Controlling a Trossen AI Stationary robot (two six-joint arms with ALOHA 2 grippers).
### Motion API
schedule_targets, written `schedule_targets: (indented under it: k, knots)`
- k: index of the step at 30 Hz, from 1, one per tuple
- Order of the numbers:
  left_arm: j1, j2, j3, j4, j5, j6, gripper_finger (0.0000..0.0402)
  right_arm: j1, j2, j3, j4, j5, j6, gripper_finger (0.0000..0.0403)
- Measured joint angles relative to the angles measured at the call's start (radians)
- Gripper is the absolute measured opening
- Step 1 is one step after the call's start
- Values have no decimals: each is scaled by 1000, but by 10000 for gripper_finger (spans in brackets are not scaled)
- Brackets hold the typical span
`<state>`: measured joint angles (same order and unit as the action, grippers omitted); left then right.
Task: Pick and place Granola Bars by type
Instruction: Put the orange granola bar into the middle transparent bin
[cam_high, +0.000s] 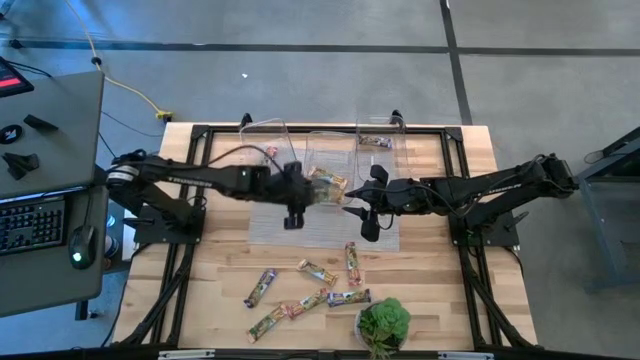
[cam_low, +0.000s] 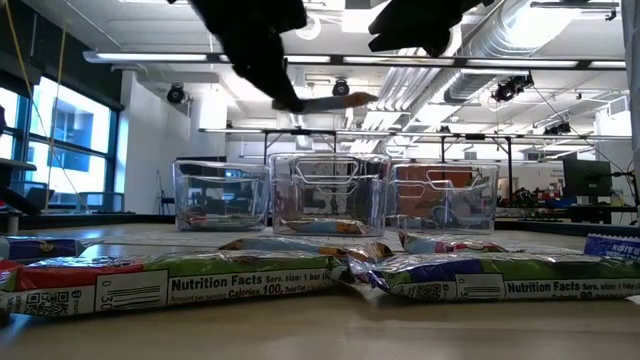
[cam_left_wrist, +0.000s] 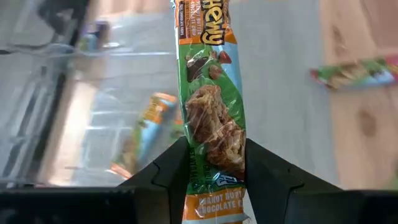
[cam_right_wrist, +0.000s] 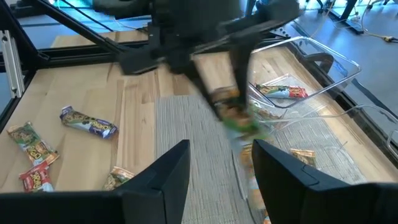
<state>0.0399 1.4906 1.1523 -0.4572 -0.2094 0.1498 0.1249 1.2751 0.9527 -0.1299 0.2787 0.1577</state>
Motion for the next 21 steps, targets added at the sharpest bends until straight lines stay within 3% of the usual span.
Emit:
schedule_targets:
  k: [11,17,21]
  knots:
    - [201,160,13,54,66,-34,129,0,0,1,-7,-1,26,157]
    - [250,262,12,121,130,-26,129,0,0,1,-8,-1,26,158]
    - [255,309,14,155,121,-23,129,0,0,1,-9,-1,24,156]
